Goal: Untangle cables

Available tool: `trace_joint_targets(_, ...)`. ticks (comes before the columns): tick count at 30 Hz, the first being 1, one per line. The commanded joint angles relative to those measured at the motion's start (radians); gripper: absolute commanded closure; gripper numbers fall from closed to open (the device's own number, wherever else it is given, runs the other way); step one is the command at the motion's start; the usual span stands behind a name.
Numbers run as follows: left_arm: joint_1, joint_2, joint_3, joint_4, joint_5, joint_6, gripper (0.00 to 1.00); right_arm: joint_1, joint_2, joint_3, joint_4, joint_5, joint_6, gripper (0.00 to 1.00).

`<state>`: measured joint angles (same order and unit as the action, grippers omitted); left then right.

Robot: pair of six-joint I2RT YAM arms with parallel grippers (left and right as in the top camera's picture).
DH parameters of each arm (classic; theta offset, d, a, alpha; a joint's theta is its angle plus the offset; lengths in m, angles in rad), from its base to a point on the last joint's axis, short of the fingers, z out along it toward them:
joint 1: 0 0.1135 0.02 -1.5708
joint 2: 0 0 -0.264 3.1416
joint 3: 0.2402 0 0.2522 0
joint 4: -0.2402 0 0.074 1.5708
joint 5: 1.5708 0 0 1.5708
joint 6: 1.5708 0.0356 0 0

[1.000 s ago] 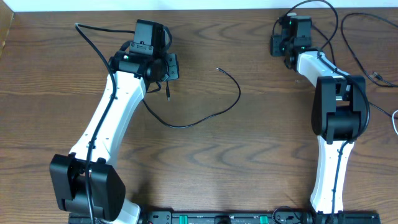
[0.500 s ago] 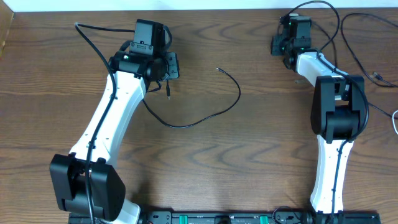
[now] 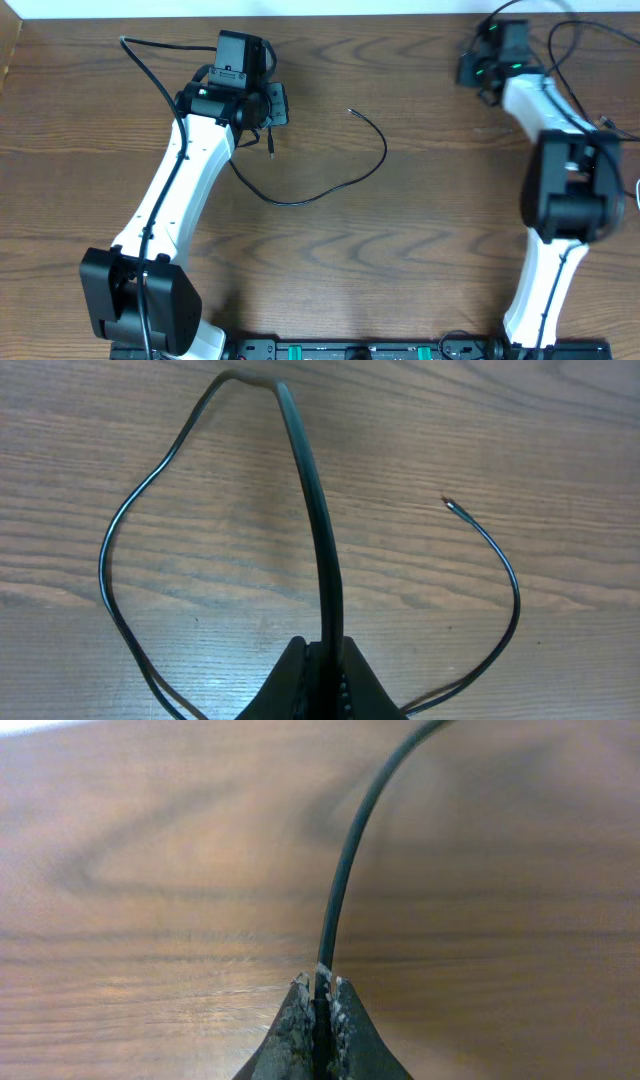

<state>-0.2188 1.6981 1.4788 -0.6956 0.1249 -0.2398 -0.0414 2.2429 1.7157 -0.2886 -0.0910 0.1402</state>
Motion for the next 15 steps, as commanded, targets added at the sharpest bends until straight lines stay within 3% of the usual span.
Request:
trace_joint_targets(1,-0.001,0.01,-0.003,0.002,-0.006,-0.009,0.92,-0.109,-0.198,0.008,-0.079,0.054,0.067,0.99)
trace_joint_targets(6,-0.001,0.01,-0.003,0.006,-0.006,-0.009,0.92,-0.264,-0.266,0.008,-0.18,0.145,0.147,0.99)
trace_joint_targets(13,-0.001,0.01,-0.003,0.021,-0.006,-0.009,0.92,-0.49,-0.225,0.003,-0.285,0.208,0.249,0.99)
trace_joint_targets(14,-0.001,0.01,-0.003,0.023,-0.006,-0.009,0.92,-0.511,-0.212,0.003,-0.284,0.204,0.248,0.95)
trace_joint_targets(15,-0.001,0.01,-0.003,0.024,-0.006,-0.009,0.92,-0.528,-0.204,0.003,-0.286,0.191,0.247,0.67)
